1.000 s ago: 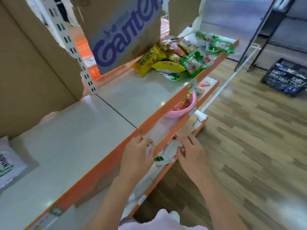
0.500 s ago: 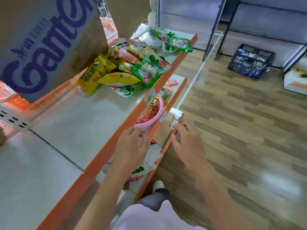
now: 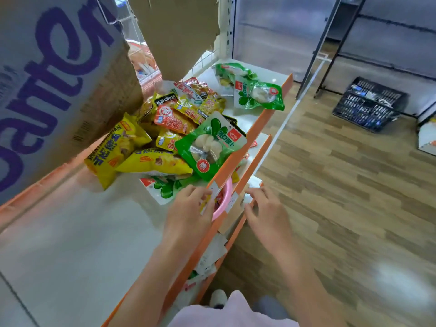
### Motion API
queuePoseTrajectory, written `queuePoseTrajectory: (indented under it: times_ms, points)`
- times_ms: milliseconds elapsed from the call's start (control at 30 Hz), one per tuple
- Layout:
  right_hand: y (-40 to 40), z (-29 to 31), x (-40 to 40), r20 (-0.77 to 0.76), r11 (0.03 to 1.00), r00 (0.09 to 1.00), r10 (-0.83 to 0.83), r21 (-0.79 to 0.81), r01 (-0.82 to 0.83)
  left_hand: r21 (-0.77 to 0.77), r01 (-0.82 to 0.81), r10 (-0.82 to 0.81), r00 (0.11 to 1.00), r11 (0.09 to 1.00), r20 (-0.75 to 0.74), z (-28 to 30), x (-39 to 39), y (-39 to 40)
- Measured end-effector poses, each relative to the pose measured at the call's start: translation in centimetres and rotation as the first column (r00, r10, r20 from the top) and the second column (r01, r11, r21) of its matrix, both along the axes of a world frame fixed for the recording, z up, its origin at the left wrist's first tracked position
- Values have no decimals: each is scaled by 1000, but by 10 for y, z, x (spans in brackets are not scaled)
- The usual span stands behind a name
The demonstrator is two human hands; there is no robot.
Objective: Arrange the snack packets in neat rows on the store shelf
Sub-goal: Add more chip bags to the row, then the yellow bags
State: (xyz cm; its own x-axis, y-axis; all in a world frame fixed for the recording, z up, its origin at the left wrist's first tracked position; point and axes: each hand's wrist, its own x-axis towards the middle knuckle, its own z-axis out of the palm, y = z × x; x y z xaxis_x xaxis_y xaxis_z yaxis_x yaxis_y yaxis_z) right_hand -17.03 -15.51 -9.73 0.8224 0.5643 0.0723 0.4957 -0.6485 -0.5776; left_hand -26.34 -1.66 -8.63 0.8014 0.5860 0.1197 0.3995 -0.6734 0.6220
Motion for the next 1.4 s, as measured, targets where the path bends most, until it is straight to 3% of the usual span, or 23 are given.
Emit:
queuePoseTrajectory:
  times_ms: [200, 433, 633, 933, 1000, 1133, 1300, 1400]
  points:
    - [22, -5, 59, -10, 991, 991, 133, 37, -132, 56, -99, 97, 995, 993, 36, -4, 48, 11]
    - [29, 4, 163, -25, 943, 944, 328, 70, -326, 101, -355, 340, 930, 929, 143, 6, 121, 8]
    - [41, 14, 249, 20, 903, 904, 427, 47, -427, 63, -495, 490, 868, 867, 82, 5, 178, 8]
    - [92, 13, 268, 15, 803, 807, 590, 91, -589, 233, -562, 548, 827, 794, 127, 23, 222, 48]
    - [107, 15, 267, 19, 788, 793, 609, 98, -607, 296, -567, 579, 814, 769, 54, 22, 237, 69]
    - [148, 15, 265, 35, 772, 776, 630, 75, -631, 403, -486, 604, 756, 775, -251, -4, 250, 96]
    - [198, 18, 286, 129, 810, 800, 586, -69, -582, 451, -394, 553, 775, 801, -304, -17, 224, 100]
    - [227, 24, 307, 166, 824, 825, 541, -303, -479, 438, -387, 544, 773, 811, -325, -14, 210, 105]
